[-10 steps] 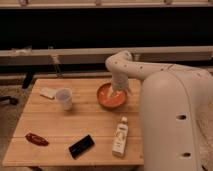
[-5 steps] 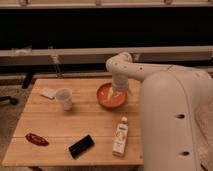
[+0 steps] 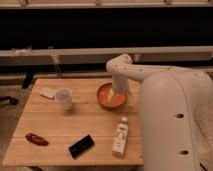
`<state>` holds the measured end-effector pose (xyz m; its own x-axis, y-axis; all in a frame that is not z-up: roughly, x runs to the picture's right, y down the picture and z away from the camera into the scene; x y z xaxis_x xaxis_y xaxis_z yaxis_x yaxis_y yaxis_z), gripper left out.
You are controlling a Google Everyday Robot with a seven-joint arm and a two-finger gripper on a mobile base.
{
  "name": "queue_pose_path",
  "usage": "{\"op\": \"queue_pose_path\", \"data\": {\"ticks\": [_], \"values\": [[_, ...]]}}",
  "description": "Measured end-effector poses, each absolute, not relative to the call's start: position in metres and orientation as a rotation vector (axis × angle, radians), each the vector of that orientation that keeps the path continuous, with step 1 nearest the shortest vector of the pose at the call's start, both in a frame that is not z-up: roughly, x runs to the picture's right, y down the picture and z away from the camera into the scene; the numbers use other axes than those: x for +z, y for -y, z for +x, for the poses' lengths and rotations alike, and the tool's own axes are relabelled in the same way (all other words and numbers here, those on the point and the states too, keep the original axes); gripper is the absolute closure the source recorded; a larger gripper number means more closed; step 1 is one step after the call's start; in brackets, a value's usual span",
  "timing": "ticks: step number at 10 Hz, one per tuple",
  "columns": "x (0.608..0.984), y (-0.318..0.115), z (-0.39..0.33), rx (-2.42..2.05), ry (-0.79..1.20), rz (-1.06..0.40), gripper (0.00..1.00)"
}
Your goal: Push the ceramic bowl across the table
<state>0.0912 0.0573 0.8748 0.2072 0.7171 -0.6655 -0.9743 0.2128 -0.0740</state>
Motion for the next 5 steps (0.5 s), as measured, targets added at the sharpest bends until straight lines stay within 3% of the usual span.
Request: {"op": "queue_pose_path", "data": {"ticks": [5], "values": [[0.8823, -0.0684, 0.0947, 1.255, -0.573, -0.559, 0.20]]}}
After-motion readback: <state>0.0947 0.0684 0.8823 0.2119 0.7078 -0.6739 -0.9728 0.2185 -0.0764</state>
